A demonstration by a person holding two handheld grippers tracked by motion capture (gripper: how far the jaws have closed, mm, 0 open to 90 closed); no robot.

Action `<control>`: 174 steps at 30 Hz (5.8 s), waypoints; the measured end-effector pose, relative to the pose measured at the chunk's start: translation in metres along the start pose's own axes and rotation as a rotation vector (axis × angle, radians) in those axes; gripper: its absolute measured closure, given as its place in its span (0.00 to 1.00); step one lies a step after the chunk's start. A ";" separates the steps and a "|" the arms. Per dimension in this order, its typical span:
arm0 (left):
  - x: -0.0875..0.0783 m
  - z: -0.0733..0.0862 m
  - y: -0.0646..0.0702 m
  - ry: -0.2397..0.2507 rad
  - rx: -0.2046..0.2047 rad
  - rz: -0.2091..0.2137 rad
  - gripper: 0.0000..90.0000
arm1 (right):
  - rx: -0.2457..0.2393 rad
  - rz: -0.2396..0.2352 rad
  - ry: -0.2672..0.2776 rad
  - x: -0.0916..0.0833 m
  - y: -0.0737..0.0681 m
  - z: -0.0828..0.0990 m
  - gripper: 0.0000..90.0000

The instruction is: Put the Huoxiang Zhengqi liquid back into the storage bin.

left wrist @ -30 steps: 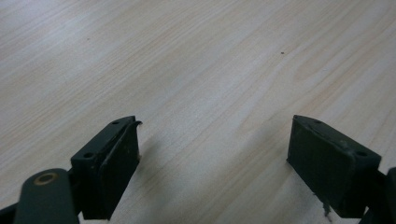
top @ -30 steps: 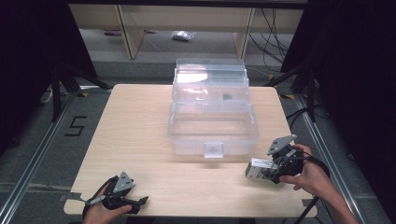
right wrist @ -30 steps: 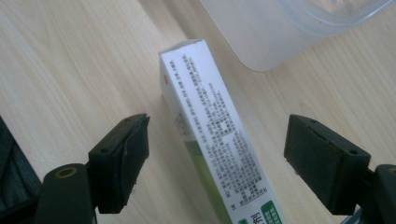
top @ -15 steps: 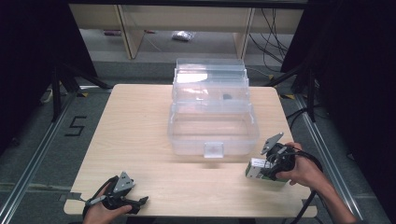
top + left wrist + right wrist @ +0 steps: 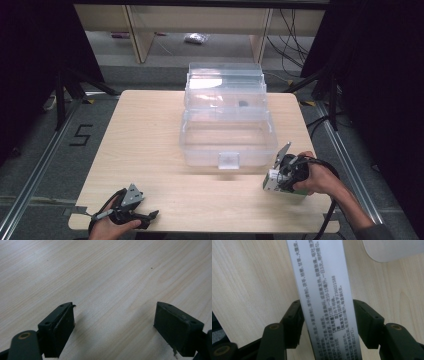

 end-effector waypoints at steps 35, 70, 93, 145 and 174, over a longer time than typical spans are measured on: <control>0.000 0.000 0.000 0.001 0.001 0.000 0.18 | -0.101 -0.026 -0.068 -0.030 0.002 -0.026 0.72; 0.000 0.000 0.000 0.004 -0.011 -0.004 0.18 | -0.235 -0.043 0.032 -0.088 -0.007 -0.117 0.72; -0.001 0.000 0.001 0.004 -0.008 0.001 0.18 | -0.307 -0.053 0.020 -0.088 0.023 -0.177 0.72; 0.000 0.001 0.001 0.016 -0.019 0.002 0.18 | -0.299 -0.079 -0.110 0.013 0.081 -0.163 0.72; 0.001 0.001 0.001 0.016 -0.016 0.001 0.18 | -0.243 -0.100 -0.103 0.015 0.082 -0.156 0.68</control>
Point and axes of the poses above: each handheld gripper's, and its own axes: x roughly forward along the jaws, z roughly out of its underside, y roughly to its right, the point moved 1 cm from there along x, roughly forward along the jaws, and after that the axes turned 8 degrees about y, right-handed, at the moved point
